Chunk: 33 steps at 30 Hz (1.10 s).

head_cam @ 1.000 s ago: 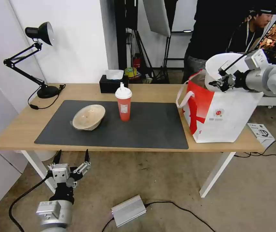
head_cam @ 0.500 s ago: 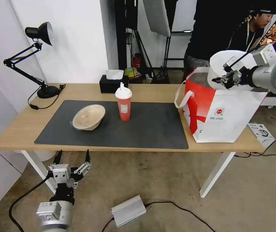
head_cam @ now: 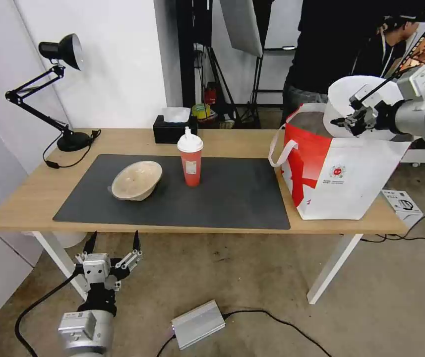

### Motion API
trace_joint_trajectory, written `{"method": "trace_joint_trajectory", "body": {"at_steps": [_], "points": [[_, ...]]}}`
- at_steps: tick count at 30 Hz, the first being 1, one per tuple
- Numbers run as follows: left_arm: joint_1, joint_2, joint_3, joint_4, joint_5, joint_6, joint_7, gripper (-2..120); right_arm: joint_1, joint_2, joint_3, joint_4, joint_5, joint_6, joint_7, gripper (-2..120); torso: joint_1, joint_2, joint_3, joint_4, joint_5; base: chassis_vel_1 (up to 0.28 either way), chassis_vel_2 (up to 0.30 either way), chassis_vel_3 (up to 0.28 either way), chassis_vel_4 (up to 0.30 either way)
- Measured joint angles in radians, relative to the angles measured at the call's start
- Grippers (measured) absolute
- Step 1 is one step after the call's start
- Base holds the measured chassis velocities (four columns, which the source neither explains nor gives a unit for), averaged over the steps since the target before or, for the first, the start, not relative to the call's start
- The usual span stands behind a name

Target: Pick up the trash from the table and place it into the takeout bag.

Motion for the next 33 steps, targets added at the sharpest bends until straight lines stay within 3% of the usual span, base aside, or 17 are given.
{"method": "trace_joint_trajectory", "body": {"at_steps": [33], "points": [[-0.008,-0.007,0.002,0.008,0.001,-0.004,0.001,100,-0.014,-0.021,0.015,0.096,0.016,0.000,-0.009,0,0.000,0.000,0.000,0.0000,0.0000,0.000,0.000,0.000,0.000]]}}
